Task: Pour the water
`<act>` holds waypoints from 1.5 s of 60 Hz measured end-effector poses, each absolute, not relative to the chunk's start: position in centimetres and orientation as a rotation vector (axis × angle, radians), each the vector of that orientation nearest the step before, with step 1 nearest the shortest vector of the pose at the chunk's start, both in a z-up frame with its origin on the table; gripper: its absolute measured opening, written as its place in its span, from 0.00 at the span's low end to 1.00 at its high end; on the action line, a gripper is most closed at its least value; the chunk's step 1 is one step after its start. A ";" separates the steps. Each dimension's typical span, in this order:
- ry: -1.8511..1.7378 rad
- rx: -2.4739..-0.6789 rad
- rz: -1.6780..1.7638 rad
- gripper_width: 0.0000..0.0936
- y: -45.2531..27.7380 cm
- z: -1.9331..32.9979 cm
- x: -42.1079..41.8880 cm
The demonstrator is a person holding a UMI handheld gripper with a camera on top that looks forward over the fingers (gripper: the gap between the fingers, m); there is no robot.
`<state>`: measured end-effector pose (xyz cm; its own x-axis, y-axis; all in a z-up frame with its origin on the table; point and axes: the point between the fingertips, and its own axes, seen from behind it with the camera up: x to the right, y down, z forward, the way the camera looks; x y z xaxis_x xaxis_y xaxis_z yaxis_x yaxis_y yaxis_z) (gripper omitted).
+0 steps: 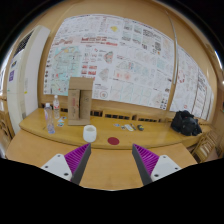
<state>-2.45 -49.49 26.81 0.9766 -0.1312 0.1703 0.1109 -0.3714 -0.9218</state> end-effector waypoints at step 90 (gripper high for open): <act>-0.150 -1.793 0.005 0.29 -7.7 9.9 -43.5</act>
<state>-43.46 -7.73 9.86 0.9915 0.1043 0.0776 0.0990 -0.2183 -0.9709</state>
